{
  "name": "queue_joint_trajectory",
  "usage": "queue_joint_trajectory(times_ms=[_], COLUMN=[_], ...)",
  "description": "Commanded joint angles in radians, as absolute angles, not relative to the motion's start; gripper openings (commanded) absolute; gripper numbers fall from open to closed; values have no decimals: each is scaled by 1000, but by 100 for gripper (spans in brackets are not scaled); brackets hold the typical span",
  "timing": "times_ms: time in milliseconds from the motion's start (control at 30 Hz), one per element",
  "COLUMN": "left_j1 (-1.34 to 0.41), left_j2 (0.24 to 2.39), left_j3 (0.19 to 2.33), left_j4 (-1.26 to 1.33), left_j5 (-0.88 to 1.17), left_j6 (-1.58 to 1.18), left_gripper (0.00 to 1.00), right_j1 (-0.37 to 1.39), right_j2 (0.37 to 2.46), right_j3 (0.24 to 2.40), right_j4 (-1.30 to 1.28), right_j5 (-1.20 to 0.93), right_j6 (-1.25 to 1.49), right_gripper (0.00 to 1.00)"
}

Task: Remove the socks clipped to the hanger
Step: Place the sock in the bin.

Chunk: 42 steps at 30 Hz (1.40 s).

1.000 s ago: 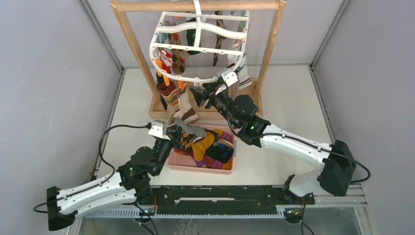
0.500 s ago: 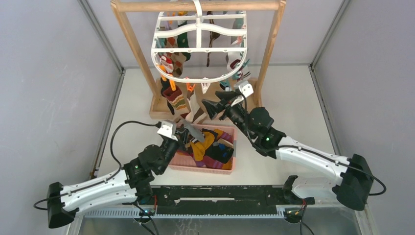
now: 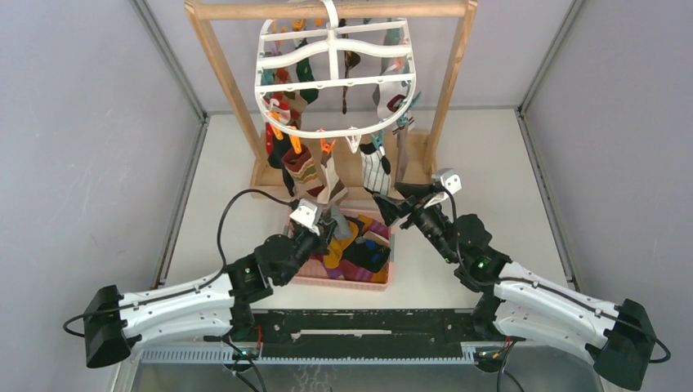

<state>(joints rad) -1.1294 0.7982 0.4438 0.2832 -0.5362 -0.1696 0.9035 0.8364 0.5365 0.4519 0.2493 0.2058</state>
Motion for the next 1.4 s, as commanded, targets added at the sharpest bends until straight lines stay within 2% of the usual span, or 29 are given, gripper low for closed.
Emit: queue_joint_trajectory(times_ms=[0,400,433,567,600,733,833,967,1033,1067,1367], left_j1=[-1148,-1202,-1203,-1204,-1204,-1204,-1204,-1205,-1204,-1204,-1203], left_j2=[843,1002,1016,1054,1058,1059,1041,995,967,951,792], left_j3=[528,506,505,499,496,489,476,447,433,426,370], left_j4=[370,453,458,478,482,483,483,478,471,467,392], left_j5=[-476,-448,-445,-441,-443,-464,-469,-463,-457,-460,-573], left_j6=[-201,-240,-242,-246,-247,-240,-235,-230,-229,-229,-222], left_gripper=[4,7,11,50,56,68,72,84,87,92,96], right_j1=[890,863,861,855,855,854,854,854,853,853,855], right_j2=[776,681,679,683,685,702,715,739,758,770,899], right_j3=[494,412,410,404,404,404,405,405,407,410,424], right_j4=[449,423,422,422,423,429,437,449,455,458,488], right_j5=[274,274,274,263,260,250,243,229,223,218,187], right_j6=[244,267,268,274,274,278,281,283,285,285,290], right_gripper=[74,75,75,75,75,75,75,75,75,75,74])
